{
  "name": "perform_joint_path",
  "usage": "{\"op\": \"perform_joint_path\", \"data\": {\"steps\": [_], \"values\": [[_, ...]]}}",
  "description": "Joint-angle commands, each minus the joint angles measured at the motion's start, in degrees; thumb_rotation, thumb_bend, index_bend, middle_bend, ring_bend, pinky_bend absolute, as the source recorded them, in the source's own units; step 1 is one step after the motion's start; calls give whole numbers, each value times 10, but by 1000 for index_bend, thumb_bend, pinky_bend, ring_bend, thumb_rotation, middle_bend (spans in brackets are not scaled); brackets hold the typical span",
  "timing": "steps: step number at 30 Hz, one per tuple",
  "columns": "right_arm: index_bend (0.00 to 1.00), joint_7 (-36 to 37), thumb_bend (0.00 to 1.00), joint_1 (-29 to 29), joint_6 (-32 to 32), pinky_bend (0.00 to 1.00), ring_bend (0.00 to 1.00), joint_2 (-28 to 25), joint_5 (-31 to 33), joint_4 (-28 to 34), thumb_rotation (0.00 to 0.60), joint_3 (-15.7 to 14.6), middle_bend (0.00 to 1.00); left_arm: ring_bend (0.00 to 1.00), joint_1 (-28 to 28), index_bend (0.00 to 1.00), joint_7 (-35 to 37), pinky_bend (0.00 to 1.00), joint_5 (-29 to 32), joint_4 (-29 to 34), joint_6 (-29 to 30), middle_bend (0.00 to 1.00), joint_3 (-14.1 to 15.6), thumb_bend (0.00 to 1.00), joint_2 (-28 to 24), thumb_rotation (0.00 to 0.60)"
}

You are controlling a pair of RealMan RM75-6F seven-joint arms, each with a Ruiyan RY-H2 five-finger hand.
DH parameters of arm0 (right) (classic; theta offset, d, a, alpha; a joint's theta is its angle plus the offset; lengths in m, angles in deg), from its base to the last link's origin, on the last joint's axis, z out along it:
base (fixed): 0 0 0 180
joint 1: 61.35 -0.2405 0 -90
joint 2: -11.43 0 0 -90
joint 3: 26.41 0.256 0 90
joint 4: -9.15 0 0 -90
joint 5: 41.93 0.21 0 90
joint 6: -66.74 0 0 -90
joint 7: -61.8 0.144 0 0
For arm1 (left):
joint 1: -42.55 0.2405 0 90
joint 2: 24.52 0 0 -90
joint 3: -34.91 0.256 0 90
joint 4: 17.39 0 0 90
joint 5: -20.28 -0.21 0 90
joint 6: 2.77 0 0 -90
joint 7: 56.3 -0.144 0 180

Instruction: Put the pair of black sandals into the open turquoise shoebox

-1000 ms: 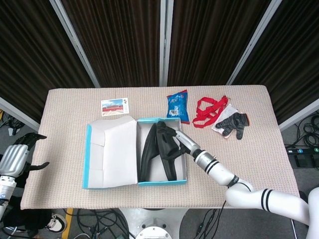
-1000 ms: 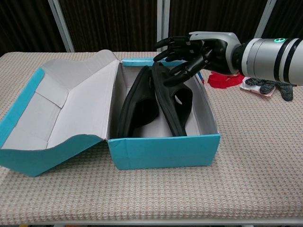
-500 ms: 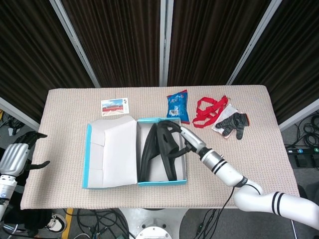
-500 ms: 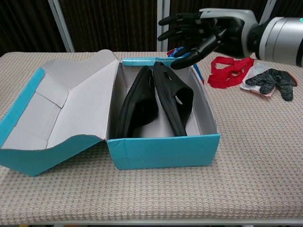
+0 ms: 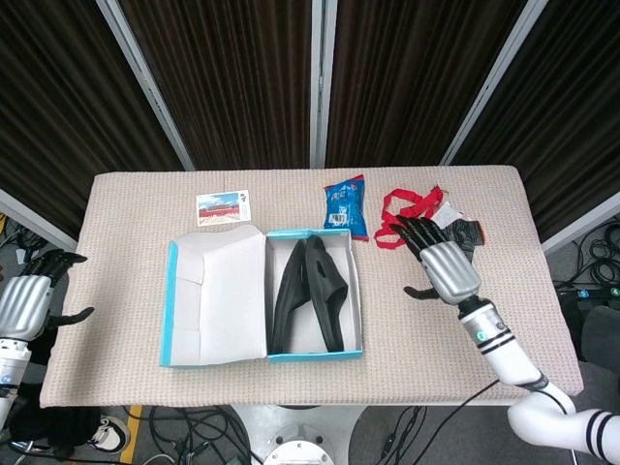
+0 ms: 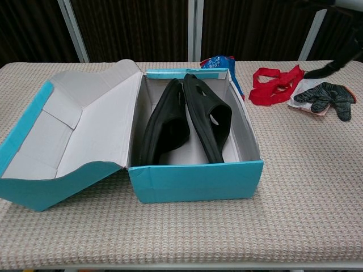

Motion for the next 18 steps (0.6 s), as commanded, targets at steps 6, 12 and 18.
{"op": "perform_joint_path", "data": {"steps": [6,12,18], "values": [[4,-161,26,153,-145,0,0,4,6,-33,600,-107,0,124,8,239,-14,196,-10,-4,20,229,4,122,10,600],[0,-148,26,185,-184,0,0,12,-28,-59,600,-127,0,124,16,239,-32,196,-16,3,33,229,8,122,15,600],[0,-128,0,192,-180,0,0,10,-31,-65,600,-125,0,123,14,238,-39,195,-14,11,25,229,10,122,16,600]]}}
